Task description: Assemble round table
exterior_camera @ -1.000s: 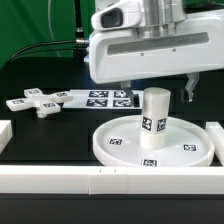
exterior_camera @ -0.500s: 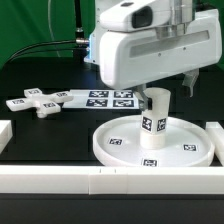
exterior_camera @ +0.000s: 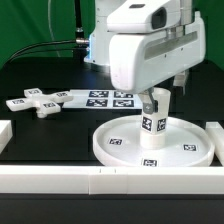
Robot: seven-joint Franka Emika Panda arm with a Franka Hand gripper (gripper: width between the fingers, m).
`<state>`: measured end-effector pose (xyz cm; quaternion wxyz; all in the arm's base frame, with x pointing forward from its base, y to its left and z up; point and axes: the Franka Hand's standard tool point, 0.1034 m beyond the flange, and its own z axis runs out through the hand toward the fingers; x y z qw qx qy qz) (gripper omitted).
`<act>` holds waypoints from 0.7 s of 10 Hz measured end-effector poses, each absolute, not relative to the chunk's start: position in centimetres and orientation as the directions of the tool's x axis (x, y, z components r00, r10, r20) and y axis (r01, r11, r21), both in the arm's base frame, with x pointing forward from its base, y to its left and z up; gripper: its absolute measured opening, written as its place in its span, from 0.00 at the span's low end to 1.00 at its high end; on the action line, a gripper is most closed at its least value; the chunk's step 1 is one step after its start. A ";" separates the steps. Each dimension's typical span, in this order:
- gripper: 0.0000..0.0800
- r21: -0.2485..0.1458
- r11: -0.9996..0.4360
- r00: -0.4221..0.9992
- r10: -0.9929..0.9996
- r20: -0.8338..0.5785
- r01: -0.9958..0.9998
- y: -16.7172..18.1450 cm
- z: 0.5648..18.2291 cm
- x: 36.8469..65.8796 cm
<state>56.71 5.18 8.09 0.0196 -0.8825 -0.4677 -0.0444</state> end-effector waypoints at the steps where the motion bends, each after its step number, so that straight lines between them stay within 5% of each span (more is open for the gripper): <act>1: 0.81 0.015 -0.517 0.514 0.854 0.087 0.856 5.2 8.1 56.7; 7: 0.81 0.047 -0.164 0.162 0.986 0.043 0.985 4.8 7.5 56.5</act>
Offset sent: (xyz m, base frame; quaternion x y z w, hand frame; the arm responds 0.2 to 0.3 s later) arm -0.0007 0.0041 -0.0047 0.0040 0.0097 -0.2506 0.9680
